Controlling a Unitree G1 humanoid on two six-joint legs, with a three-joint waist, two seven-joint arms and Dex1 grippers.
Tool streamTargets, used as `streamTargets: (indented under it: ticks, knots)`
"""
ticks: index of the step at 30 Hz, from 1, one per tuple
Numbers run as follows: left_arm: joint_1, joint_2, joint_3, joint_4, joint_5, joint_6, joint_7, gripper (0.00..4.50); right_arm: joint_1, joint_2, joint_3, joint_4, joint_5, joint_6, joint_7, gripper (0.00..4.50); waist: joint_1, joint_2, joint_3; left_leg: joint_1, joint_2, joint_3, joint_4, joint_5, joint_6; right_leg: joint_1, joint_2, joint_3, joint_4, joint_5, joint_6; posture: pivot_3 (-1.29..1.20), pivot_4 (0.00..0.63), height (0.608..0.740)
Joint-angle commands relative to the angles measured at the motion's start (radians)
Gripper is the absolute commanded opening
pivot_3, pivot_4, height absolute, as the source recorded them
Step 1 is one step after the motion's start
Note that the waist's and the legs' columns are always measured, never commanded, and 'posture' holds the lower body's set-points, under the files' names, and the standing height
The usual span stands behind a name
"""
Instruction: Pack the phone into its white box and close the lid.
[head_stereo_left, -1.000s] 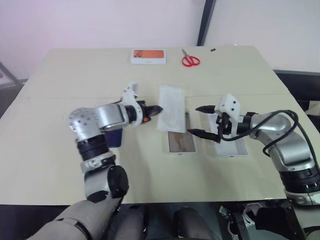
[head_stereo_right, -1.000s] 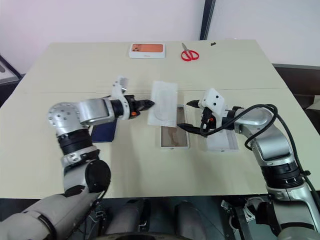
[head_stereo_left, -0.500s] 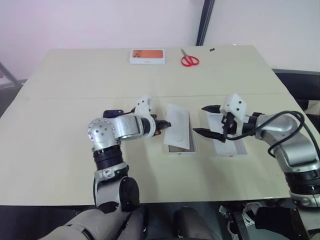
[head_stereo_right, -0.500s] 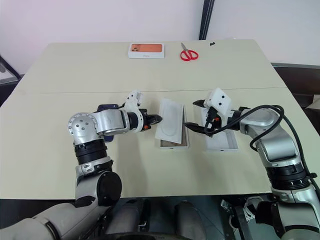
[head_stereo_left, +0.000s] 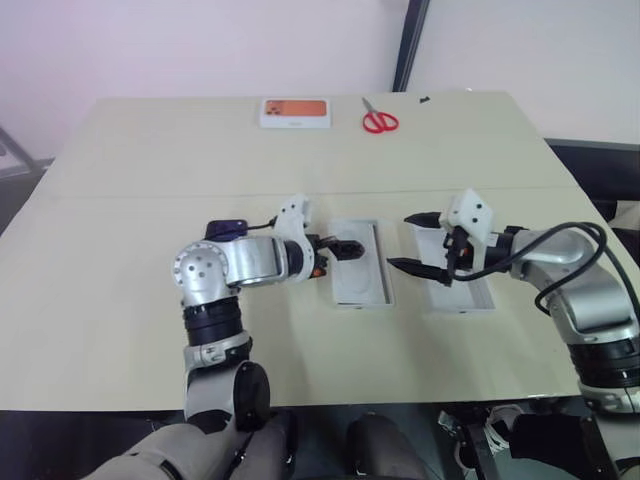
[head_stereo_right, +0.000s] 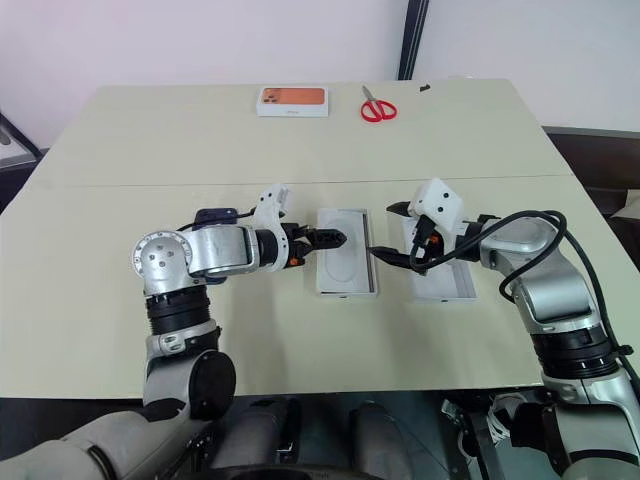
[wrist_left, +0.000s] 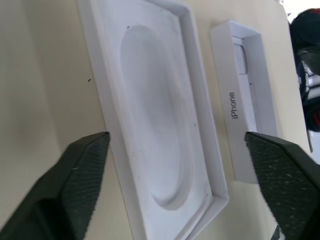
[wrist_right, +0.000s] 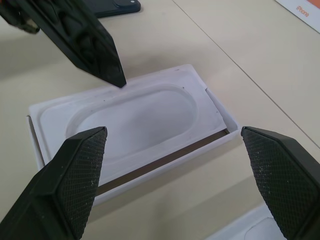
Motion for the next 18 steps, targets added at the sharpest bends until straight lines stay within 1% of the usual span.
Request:
streamTargets:
  ticks: [1, 4, 6, 8, 10, 11, 13, 14, 16, 18]
  knots:
    - [-0.039, 0.1, 0.003, -0.062, -0.03, 0.005, -0.09, 4.45, -0.019, -0.03, -0.008, -0.016, -0.015, -0.011, 0.008, 4.5, -0.001, 0.0, 0.0, 0.0, 0.0, 0.0, 0.0, 0.0, 0.0, 0.0, 0.0, 0.0, 0.0, 0.0, 0.0, 0.0, 0.15, 0.74]
    - [-0.047, 0.241, -0.052, -0.117, 0.032, -0.058, -0.223, 4.45, -0.031, -0.033, 0.019, -0.008, -0.034, 0.006, 0.012, 4.5, -0.001, 0.0, 0.0, 0.0, 0.0, 0.0, 0.0, 0.0, 0.0, 0.0, 0.0, 0.0, 0.0, 0.0, 0.0, 0.0, 0.15, 0.74]
    - [-0.034, 0.344, -0.117, -0.169, 0.099, -0.15, -0.344, 4.5, -0.045, -0.02, 0.038, -0.008, -0.039, 0.025, 0.007, 3.95, -0.002, 0.0, 0.0, 0.0, 0.0, 0.0, 0.0, 0.0, 0.0, 0.0, 0.0, 0.0, 0.0, 0.0, 0.0, 0.0, 0.15, 0.74]
    - [0.02, 0.508, -0.246, -0.245, 0.236, -0.309, -0.53, 4.5, -0.062, -0.006, 0.082, -0.023, -0.056, 0.058, 0.0, 3.13, -0.003, 0.001, 0.0, 0.0, 0.0, 0.0, -0.001, 0.0, -0.001, -0.001, 0.0, 0.0, 0.0, 0.0, 0.0, 0.0, 0.15, 0.74]
    - [0.099, 0.63, -0.32, -0.282, 0.345, -0.471, -0.704, 4.5, -0.088, 0.016, 0.126, -0.017, -0.089, 0.094, -0.029, 2.14, -0.009, 0.002, -0.001, 0.001, 0.0, 0.001, -0.003, 0.001, -0.002, -0.001, 0.0, 0.001, -0.001, 0.0, 0.0, 0.0, 0.15, 0.74]
    - [0.151, 0.675, -0.33, -0.29, 0.381, -0.552, -0.792, 4.5, -0.106, 0.034, 0.148, -0.005, -0.109, 0.117, -0.05, 1.65, -0.01, 0.003, -0.001, 0.001, 0.0, 0.001, -0.005, 0.001, -0.002, -0.001, 0.0, 0.002, -0.001, 0.0, 0.0, 0.0, 0.15, 0.74]
    - [0.23, 0.727, -0.333, -0.292, 0.436, -0.685, -0.919, 4.5, -0.135, 0.065, 0.174, 0.012, -0.135, 0.155, -0.087, 0.53, -0.007, 0.003, -0.001, 0.002, 0.0, 0.001, -0.006, 0.002, -0.003, -0.002, 0.0, 0.002, -0.001, 0.0, -0.001, 0.0, 0.15, 0.74]
    - [0.27, 0.747, -0.332, -0.296, 0.469, -0.754, -0.976, 4.5, -0.148, 0.078, 0.188, 0.018, -0.154, 0.172, -0.107, 0.09, -0.006, 0.003, -0.001, 0.002, 0.0, 0.0, -0.007, 0.002, -0.003, -0.002, 0.0, 0.001, -0.001, 0.0, -0.001, 0.0, 0.15, 0.74]
    - [0.355, 0.796, -0.337, -0.305, 0.526, -0.859, -1.085, 4.5, -0.168, 0.104, 0.223, 0.025, -0.188, 0.183, -0.132, 0.03, 0.0, 0.002, -0.001, 0.0, 0.0, 0.0, -0.006, 0.002, -0.003, -0.003, 0.0, 0.001, -0.002, 0.0, -0.001, 0.0, 0.15, 0.74]
    - [0.482, 0.878, -0.365, -0.322, 0.614, -0.994, -1.222, 4.5, -0.203, 0.156, 0.258, 0.053, -0.214, 0.184, -0.162, 0.03, -0.004, 0.002, -0.001, 0.0, 0.0, 0.0, -0.006, 0.002, -0.003, -0.003, 0.0, 0.001, -0.002, 0.0, -0.001, 0.0, 0.15, 0.74]
